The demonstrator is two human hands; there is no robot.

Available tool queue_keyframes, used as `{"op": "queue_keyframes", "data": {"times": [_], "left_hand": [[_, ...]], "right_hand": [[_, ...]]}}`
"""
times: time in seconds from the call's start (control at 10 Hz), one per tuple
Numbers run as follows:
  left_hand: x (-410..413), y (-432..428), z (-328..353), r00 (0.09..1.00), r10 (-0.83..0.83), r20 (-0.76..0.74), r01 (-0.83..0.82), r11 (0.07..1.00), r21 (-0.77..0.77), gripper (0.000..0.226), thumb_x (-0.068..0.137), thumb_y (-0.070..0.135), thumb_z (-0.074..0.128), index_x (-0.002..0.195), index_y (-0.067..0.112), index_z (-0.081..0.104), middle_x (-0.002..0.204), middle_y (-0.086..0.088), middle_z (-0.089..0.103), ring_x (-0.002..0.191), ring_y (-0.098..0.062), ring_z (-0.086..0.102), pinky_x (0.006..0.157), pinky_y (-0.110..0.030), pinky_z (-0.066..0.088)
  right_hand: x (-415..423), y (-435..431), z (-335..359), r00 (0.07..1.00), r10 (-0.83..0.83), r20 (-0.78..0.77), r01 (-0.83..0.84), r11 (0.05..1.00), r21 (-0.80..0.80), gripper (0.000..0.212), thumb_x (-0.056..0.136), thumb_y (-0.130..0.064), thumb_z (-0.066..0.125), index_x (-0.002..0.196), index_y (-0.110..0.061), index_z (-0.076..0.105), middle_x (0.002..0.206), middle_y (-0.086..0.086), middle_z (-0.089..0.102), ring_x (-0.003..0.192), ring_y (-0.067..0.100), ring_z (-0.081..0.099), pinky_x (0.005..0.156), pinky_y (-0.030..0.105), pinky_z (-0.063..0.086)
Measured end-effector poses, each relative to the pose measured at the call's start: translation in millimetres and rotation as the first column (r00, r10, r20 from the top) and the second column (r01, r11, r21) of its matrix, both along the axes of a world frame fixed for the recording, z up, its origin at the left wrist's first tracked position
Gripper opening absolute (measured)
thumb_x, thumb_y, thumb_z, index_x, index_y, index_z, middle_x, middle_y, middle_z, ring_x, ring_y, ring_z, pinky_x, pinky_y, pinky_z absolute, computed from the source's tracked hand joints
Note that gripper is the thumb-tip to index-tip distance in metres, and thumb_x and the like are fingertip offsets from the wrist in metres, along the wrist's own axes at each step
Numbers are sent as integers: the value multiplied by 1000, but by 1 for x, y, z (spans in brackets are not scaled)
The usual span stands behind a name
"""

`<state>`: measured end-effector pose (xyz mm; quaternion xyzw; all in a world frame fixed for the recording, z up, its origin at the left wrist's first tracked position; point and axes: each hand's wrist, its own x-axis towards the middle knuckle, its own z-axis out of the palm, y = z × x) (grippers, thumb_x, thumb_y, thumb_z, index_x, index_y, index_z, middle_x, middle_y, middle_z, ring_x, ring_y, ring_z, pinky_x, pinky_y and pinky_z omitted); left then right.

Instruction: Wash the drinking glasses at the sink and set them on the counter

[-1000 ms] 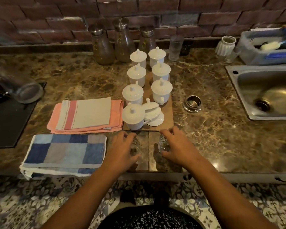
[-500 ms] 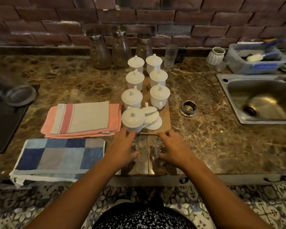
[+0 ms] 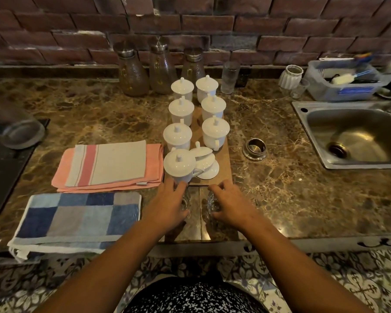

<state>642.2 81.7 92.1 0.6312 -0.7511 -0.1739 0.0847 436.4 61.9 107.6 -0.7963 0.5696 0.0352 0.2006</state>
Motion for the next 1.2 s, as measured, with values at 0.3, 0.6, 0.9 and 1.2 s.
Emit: {"op": "queue_keyframes", "data": {"times": [0.3,0.6,0.9,1.2], "left_hand": [[-2,-3,-9,999,22,35,-22,1000,18,78,78,36,83,142,25,39,149,-10,34,131,-31,40,97,-37,48],[-6,-7,-17,996,30,81,-33,999,40,78,81,38,80,144,25,37,150,-9,35,132,-31,39,98,-40,49],[-13,-1,-14,994,109,27,-110,993,51,84,81,39,81,149,29,33,159,-7,25,141,-33,32,107,-46,46],[5,52,-2,917,326,-231,-328,944,32,86,84,23,81,155,21,33,163,-10,23,149,-28,24,121,-42,28]], "right_hand": [[1,-2,-9,1000,28,-11,-28,1000,-11,79,82,-35,76,149,-26,35,139,9,43,128,28,43,97,39,52],[7,-5,-11,998,32,-51,-33,999,-9,80,83,-36,76,150,-25,33,142,9,39,130,30,41,102,40,49],[1,-2,-16,999,28,37,-27,999,-19,85,85,-39,74,153,-25,26,150,12,33,137,31,35,106,42,46],[-33,31,-9,954,-172,244,189,981,-50,104,84,-44,76,159,-22,8,162,10,20,148,29,26,114,43,36]]}}
